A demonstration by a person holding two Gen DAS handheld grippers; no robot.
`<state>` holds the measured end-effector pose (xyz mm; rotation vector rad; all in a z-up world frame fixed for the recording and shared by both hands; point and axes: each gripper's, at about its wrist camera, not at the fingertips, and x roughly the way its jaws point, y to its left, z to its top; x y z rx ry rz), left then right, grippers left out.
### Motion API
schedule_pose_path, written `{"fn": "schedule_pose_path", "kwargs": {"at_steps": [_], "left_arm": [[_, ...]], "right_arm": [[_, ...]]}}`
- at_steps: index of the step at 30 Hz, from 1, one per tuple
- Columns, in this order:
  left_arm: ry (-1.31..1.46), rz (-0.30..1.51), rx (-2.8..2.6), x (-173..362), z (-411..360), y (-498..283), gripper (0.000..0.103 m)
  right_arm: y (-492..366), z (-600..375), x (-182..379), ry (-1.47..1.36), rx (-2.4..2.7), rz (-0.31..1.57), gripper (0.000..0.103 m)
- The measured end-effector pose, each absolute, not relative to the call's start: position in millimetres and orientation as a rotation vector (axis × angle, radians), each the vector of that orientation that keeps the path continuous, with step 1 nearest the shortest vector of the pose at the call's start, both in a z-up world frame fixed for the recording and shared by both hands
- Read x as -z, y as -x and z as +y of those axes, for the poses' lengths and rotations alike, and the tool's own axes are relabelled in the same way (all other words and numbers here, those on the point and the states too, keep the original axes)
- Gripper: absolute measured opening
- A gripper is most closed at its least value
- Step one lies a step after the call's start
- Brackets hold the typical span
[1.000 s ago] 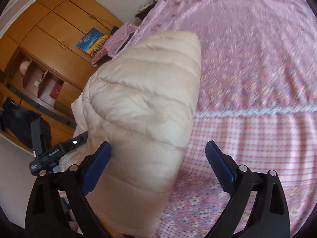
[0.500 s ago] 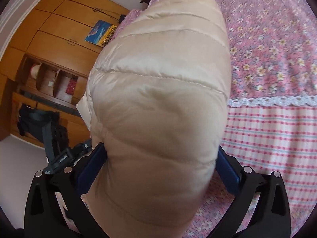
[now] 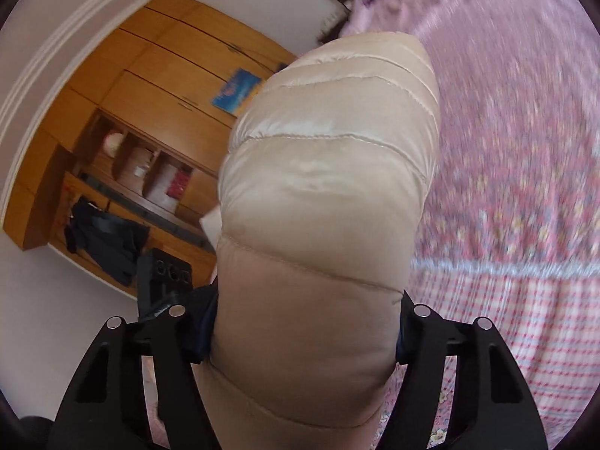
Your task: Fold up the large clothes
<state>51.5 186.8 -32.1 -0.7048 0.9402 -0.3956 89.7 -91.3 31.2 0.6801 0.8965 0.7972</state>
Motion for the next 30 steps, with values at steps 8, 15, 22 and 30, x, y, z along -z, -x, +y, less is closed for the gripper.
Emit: {"fn": "schedule_pose_path", "kwargs": {"at_steps": [8, 15, 22, 30], "left_arm": [[0.608, 0.926, 0.524, 2.3, 112.1, -95.7, 0.065], [0.465, 0.975, 0.578, 6.1, 27.2, -121.7, 0.064], [0.282, 1.028, 0.489, 27.4, -3.2, -120.4, 0.070], [0.229, 1.014, 0.404, 30.0, 15.7, -106.2, 0.078]], "right_arm": [[-76.0, -144.9, -69.6, -0.632, -0.706, 0.727, 0.066], [-71.3, -214.7, -58.1, -0.639, -0.532, 0.726, 0.066], [-65.0, -248.5, 0.5, -0.713, -0.412, 0.829, 0.070], [-55.2, -228.6, -17.0, -0.540, -0.318, 0.843, 0.081]]}}
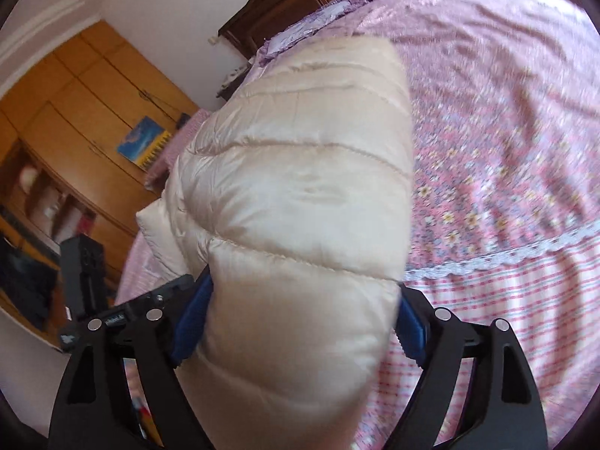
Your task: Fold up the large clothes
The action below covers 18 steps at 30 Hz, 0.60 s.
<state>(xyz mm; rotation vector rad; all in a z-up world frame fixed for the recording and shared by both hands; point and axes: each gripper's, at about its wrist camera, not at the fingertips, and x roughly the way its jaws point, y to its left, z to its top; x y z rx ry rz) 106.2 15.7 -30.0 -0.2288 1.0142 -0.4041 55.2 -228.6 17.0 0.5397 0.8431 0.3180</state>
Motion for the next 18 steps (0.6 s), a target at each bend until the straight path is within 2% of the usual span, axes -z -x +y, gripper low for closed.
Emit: {"fn": "schedule_pose_path", "kwargs": {"at_steps": [4, 6, 8, 13, 18], "left_arm": [[0.177, 0.941, 0.317, 16.8, 24.1, -91.1, 0.078], [0.151, 0.908, 0.289, 11.4, 26.9, -82.3, 0.078], [0.113, 0.894, 0.249, 9.7, 28.8, -76.4, 0.078], [0.133, 0.941, 0.180, 23.2, 49.7, -73.8, 0.078], [0.159, 0.969, 0.137, 35.2, 66.5, -83.4, 0.079]], "right_arm": [[-37.5, -233.1, -34.8, -0.478, -0.230, 0.765, 0.081], [-35.8, -229.7, -39.7, -0.444, -0.213, 0.738, 0.069], [-39.4, -222.5, -37.5, -0.392, -0.203, 0.731, 0.066], [-59.3, -197.7, -24.2, -0.293, -0.234, 0.735, 0.066], [-80.1, -183.5, -3.6, -0.192, -0.243, 0.756, 0.071]]}}
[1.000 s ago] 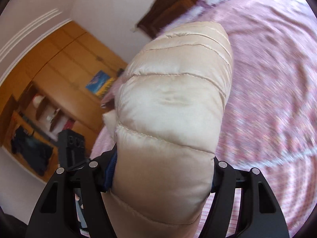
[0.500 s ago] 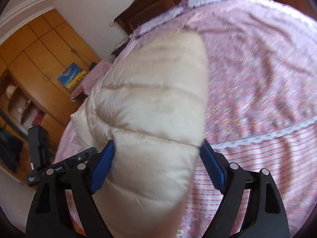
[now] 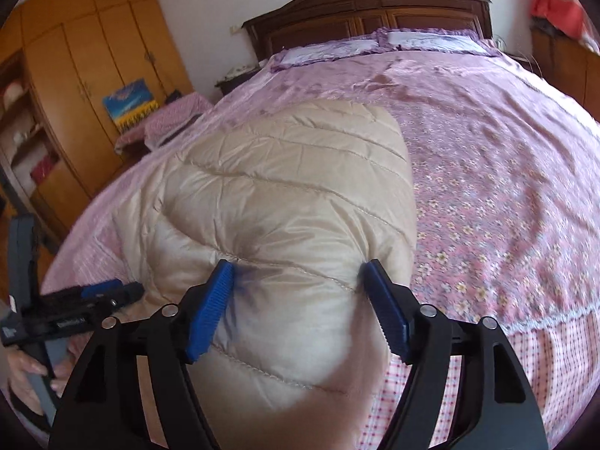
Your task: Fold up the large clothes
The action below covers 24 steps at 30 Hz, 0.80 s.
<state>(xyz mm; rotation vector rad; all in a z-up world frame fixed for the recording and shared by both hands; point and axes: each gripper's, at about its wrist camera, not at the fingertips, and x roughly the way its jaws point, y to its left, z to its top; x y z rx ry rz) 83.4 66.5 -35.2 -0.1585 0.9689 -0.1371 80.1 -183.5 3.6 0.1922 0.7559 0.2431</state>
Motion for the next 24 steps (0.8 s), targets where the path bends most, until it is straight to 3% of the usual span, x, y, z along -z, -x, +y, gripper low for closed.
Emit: {"fn": "schedule_pose_path", "kwargs": {"at_steps": [13, 24], "left_arm": [[0.168, 0.791, 0.133, -17.6, 60.8, -110.3, 0.078], [0.223, 0.901, 0.041, 34.1, 73.0, -142.8, 0.080]], "right_arm": [[-51.4, -196.8, -28.6, -0.306, -0.212, 0.739, 0.066], [-69.8, -179.0, -11.6, -0.269, -0.207, 0.755, 0.069]]}}
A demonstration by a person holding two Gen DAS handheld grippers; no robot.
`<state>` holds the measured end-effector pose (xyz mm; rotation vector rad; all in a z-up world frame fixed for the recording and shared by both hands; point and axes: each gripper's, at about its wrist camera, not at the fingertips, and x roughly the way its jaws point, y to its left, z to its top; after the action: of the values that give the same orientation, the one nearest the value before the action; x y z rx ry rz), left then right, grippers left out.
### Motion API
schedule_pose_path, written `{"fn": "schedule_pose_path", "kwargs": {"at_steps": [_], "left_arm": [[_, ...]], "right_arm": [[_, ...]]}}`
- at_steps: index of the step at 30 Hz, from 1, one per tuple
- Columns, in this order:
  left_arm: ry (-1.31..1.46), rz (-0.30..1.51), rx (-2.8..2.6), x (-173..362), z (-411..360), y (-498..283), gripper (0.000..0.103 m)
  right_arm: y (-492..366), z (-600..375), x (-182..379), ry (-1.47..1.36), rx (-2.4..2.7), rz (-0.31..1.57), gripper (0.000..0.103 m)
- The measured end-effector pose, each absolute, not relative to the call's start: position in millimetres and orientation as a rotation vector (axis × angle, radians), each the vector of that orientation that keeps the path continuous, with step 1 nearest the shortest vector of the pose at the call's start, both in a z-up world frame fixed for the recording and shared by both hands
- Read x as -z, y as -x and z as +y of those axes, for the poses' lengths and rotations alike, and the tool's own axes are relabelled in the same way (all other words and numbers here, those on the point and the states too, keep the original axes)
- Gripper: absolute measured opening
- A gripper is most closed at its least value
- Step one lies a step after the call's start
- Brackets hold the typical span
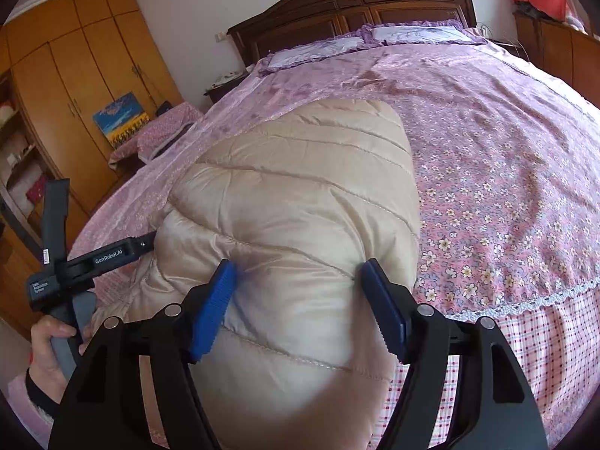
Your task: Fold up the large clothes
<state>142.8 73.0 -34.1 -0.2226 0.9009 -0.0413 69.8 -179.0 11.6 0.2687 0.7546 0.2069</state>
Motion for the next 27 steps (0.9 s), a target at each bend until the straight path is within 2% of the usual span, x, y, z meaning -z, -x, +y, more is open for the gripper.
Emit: {"fn": "schedule_pose_path", "kwargs": {"at_steps": [7, 9, 12, 14, 15, 27], "left_arm": [[0.165, 0.867, 0.074, 6.6, 73.9, -107.5, 0.080], [0.138, 0.857, 0.095, -4.3, 72.4, -87.0, 0.089], [0.089, 0.835, 0.120, -15.4, 65.3, -58.3, 0.098], [0.056, 0.823, 0.129, -20.7, 57.3, -41.4, 0.099], [0.041, 0.819, 0.132, -22.3, 52.1, -32.1, 0.099], [-0.061, 0.883, 0.129, -0.5, -2.8, 27.5, 0.099]], "right_arm": [[-56.2, -184.0, -21.0, -0.295, -0.194, 0.744, 0.069], [-46.3, -185.6, -27.6, -0.298, -0.202, 0.730, 0.077], [-27.0, -183.8, -38.5, -0.270, -0.188, 0.699, 0.087], [-15.2, -181.8, -43.2, -0.253, -0.182, 0.695, 0.090], [-8.3, -180.4, -44.6, -0.247, -0.176, 0.694, 0.098], [45.2, -175.9, -12.5, -0.266, -0.047, 0.830, 0.098]]}}
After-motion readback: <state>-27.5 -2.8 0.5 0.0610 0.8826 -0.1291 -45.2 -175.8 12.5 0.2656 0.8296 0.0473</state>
